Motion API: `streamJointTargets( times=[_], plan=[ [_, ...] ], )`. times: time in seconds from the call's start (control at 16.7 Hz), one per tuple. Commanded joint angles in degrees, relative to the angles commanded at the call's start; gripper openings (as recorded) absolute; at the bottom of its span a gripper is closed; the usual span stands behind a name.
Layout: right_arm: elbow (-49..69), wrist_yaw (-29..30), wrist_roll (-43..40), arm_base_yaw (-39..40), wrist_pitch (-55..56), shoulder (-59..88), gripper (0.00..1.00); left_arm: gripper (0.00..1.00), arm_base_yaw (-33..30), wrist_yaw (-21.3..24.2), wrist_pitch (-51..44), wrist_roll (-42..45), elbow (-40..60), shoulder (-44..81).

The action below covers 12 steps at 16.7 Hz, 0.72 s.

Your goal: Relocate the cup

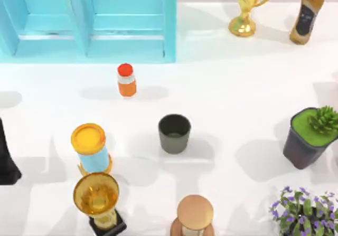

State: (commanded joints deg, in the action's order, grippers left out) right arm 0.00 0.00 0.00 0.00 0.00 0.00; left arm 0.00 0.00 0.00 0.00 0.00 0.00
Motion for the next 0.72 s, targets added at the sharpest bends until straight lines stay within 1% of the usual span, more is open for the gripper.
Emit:
streamJointTargets(
  times=[0.18, 0.36, 0.54, 0.72],
  plan=[
    [0.0, 0.0, 0.0, 0.0, 0.0, 0.0, 1.0, 1.0, -0.05, -0.11, -0.51, -0.38, 0.47, 0.56],
    [0.0, 0.0, 0.0, 0.0, 0.0, 0.0, 1.0, 1.0, -0.64, -0.91, -4.9, -3.38, 5.23, 5.79],
    [0.0, 0.0, 0.0, 0.0, 0.0, 0.0, 1.0, 1.0, -2.08, -2.14, -12.91, -8.47, 15.15, 16.38],
    [0.0, 0.0, 0.0, 0.0, 0.0, 0.0, 1.0, 1.0, -4.65, -3.35, -23.27, -14.79, 29.76, 32.22]
  ],
)
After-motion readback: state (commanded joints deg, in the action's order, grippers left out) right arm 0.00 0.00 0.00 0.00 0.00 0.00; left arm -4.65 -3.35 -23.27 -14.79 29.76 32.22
